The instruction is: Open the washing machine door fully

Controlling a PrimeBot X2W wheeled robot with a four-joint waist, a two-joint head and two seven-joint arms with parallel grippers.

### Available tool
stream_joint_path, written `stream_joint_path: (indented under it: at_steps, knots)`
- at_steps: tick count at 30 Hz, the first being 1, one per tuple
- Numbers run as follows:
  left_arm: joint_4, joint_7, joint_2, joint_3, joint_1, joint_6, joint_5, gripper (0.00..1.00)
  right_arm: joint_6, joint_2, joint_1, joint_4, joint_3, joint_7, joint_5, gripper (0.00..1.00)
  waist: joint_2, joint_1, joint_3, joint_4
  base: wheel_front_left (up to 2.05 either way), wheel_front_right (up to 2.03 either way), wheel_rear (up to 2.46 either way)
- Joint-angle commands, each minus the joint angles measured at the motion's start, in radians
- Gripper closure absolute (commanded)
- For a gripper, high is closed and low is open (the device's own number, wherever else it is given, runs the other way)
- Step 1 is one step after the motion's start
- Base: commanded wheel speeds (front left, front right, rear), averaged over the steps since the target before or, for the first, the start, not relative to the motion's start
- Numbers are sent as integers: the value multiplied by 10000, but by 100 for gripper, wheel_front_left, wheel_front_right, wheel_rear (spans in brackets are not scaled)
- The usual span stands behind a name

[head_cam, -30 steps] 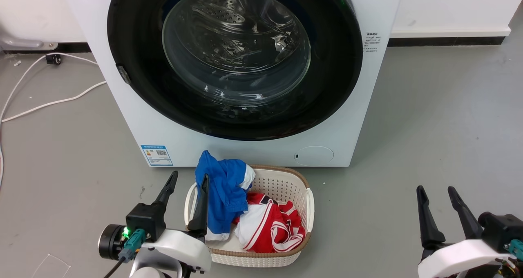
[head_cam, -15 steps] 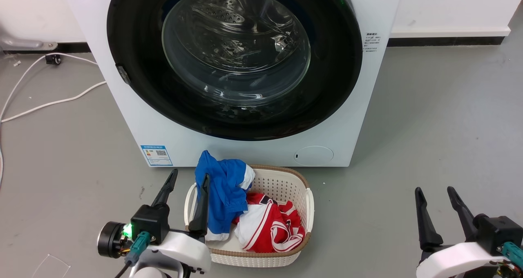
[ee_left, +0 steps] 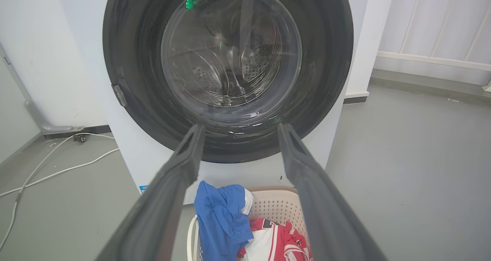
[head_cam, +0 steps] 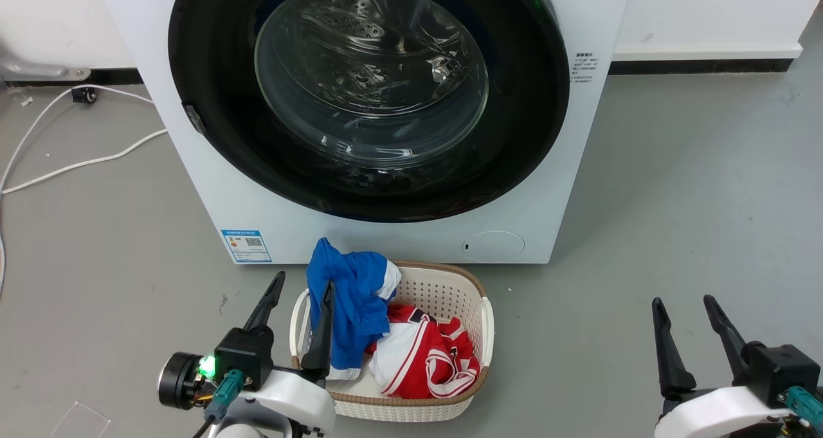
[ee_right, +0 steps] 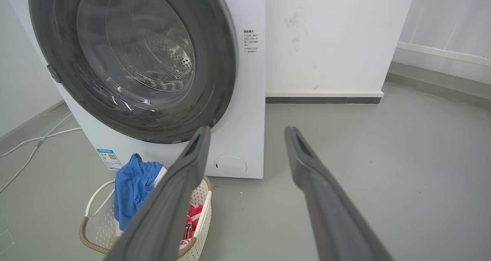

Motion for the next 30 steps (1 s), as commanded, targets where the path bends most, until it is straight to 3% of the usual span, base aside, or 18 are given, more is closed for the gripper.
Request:
stream_joint_path:
  at_steps: [1,11,12,13,14,15,21,24,27,28,30]
  knots:
    - [71,-49,-73,50,35,-45,3,0,-3,36,75,42,-19,-44,3,0,0,0,6,3,0,0,0]
    - [264,-40,-203,270,7,-191,7,0,-3,36,47,141,-54,-128,167,0,0,0,10,5,0,0,0]
    - [266,-40,-217,292,17,-204,11,0,-3,36,45,157,-48,-133,238,52,0,0,5,3,0,0,0]
    - [272,-40,-232,304,30,-199,29,0,-3,36,41,171,-42,-134,253,67,0,0,4,0,0,0,0]
    - [283,-40,-250,317,42,-202,35,0,-3,36,32,191,-48,-139,267,95,0,0,2,0,0,0,0]
    - [292,-40,-262,338,50,-213,43,0,-3,36,24,207,-51,-142,303,100,0,0,2,0,0,0,0]
    - [318,-40,-330,433,41,-257,83,0,-3,33,-105,346,-166,-207,973,100,0,0,4,-5,0,0,0]
    - [291,-40,-356,500,46,-272,87,0,-1,35,-264,571,-238,-258,3384,100,0,0,-7,-13,0,0,0]
    - [295,-40,-388,547,63,-289,77,0,-1,31,-469,888,-276,-239,6556,100,0,0,-13,-30,0,0,0]
    - [295,-40,-388,547,63,-289,77,0,-1,31,-469,888,-276,-239,6556,100,0,0,-13,-30,0,0,0]
    - [300,-40,-403,560,68,-279,80,0,-1,25,-673,1064,-365,-231,8934,100,0,0,-11,-43,0,0,0]
